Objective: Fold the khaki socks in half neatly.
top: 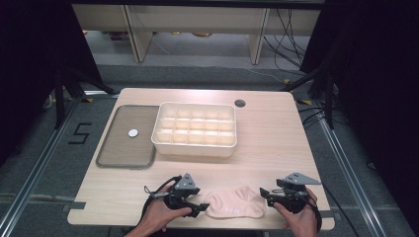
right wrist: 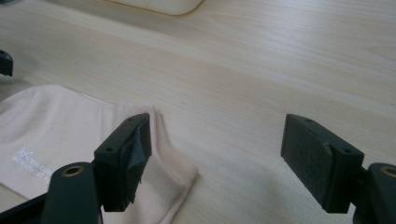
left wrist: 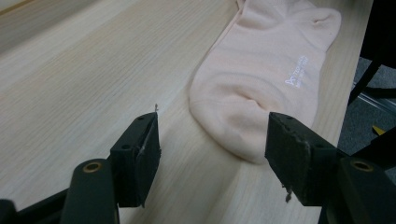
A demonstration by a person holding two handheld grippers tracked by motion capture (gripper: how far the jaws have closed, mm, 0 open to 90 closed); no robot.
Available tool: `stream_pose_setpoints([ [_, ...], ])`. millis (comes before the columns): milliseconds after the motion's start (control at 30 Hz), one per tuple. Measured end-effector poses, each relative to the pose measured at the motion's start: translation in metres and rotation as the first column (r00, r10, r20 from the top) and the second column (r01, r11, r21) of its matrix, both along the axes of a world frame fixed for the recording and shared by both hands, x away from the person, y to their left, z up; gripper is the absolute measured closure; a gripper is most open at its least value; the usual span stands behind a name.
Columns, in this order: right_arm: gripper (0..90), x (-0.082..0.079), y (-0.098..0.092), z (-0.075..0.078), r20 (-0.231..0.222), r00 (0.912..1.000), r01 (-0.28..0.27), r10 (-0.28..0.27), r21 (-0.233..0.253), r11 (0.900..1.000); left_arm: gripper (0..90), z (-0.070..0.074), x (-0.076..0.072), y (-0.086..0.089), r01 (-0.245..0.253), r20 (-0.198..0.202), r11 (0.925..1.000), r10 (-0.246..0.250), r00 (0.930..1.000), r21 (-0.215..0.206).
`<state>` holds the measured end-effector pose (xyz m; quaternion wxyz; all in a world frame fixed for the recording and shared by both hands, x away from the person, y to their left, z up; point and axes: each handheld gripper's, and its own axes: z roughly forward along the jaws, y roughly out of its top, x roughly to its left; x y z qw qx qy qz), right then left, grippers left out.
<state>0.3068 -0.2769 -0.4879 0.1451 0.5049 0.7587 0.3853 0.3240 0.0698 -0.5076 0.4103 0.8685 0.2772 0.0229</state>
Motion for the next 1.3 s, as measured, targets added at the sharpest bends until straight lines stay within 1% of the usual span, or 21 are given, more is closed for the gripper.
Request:
stream_pose_setpoints([
  [100,25.6,0.000,0.001,0.000,-0.016,0.9999,-0.001,0.001,0.007,1.000,37.8,0.000,0.001,-0.005,0.007,0.002,1.0000,-0.007,1.0000,0.005],
  [133,25.7,0.002,-0.001,-0.001,0.008,0.9996,-0.025,0.025,-0.006,1.000,40.6,0.000,0.003,-0.009,0.009,0.002,1.0000,-0.009,1.0000,0.004],
  [200,25.8,0.002,-0.002,-0.001,0.018,0.9993,-0.031,0.031,-0.011,0.999,43.1,-0.001,0.005,-0.012,0.024,0.011,0.9995,-0.024,0.9996,0.020],
  [233,25.8,0.000,0.001,0.000,-0.011,0.9999,-0.006,0.006,0.008,1.000,44.6,-0.002,0.004,-0.013,0.013,-0.001,0.9998,-0.013,0.9999,0.014],
  [367,25.8,0.000,0.001,0.000,-0.004,0.9998,-0.019,0.019,0.005,1.000,48.1,-0.002,0.004,-0.017,0.029,0.012,0.9991,-0.030,0.9995,0.031],
  [467,25.8,0.000,0.001,-0.001,0.009,0.9998,-0.020,0.020,0.005,1.000,51.5,-0.002,0.005,-0.019,0.045,0.031,0.9971,-0.047,0.9984,0.061],
  [500,25.8,0.000,0.001,-0.001,0.020,0.9996,-0.020,0.020,0.002,1.000,52.5,-0.002,0.004,-0.021,0.043,0.030,0.9976,-0.045,0.9985,0.054],
  [533,25.8,0.002,-0.001,-0.001,0.046,0.9982,-0.036,0.038,-0.033,0.999,55.1,-0.003,0.004,-0.022,0.054,0.041,0.9965,-0.057,0.9975,0.064],
  [600,25.8,0.002,-0.001,-0.001,0.043,0.9981,-0.044,0.045,-0.026,0.999,58.9,-0.003,0.003,-0.023,0.052,0.039,0.9962,-0.055,0.9977,0.070],
  [633,26.0,0.000,0.002,-0.001,0.009,0.9995,-0.030,0.030,-0.001,1.000,61.8,-0.003,0.002,-0.024,0.065,0.041,0.9947,-0.068,0.9968,0.080],
  [700,26.1,0.000,0.002,-0.001,0.008,0.9995,-0.030,0.030,0.000,1.000,66.9,-0.003,0.002,-0.025,0.072,0.052,0.9953,-0.076,0.9958,0.065],
  [767,26.5,0.000,0.002,0.000,0.010,0.9996,-0.028,0.028,0.001,1.000,75.0,-0.003,0.003,-0.025,0.079,0.059,0.9946,-0.083,0.9948,0.067],
  [800,26.5,0.002,0.001,-0.001,0.028,0.9984,-0.048,0.048,-0.013,0.999,77.7,-0.002,0.002,-0.024,0.067,0.057,0.9944,-0.071,0.9958,0.082],
  [867,26.6,0.002,0.001,-0.001,0.036,0.9985,-0.040,0.041,-0.026,0.999,81.5,-0.001,0.002,-0.024,0.088,0.065,0.9928,-0.093,0.9935,0.082],
  [1000,27.8,0.002,0.001,-0.001,0.047,0.9974,-0.053,0.055,-0.029,0.998,85.0,-0.001,0.001,-0.024,0.083,0.061,0.9941,-0.087,0.9943,0.070],
  [1067,31.9,0.001,0.003,0.001,0.049,0.9956,-0.080,0.080,-0.002,0.997,85.6,0.000,-0.001,-0.025,0.075,0.054,0.9954,-0.079,0.9954,0.059],
  [1167,34.2,0.001,0.003,0.003,0.057,0.9939,-0.095,0.095,0.007,0.995,85.7,0.001,-0.001,-0.024,0.081,0.055,0.9949,-0.084,0.9949,0.061],
  [1200,41.4,0.000,0.004,0.005,0.076,0.9900,-0.120,0.118,0.013,0.993,85.8,0.003,0.000,-0.023,0.083,0.076,0.9927,-0.090,0.9930,0.087],
  [1233,41.4,0.000,0.004,0.005,0.076,0.9900,-0.120,0.118,0.013,0.993,85.8,0.003,0.000,-0.023,0.083,0.076,0.9927,-0.090,0.9930,0.087],
  [1267,49.5,-0.003,0.008,0.006,0.072,0.9888,-0.133,0.131,0.029,0.991,85.8,0.004,-0.001,-0.023,0.084,0.070,0.9931,-0.090,0.9935,0.082],
  [1300,49.5,-0.003,0.008,0.006,0.072,0.9888,-0.133,0.131,0.029,0.991,85.8,0.005,-0.001,-0.023,0.082,0.070,0.9933,-0.087,0.9937,0.081],
])
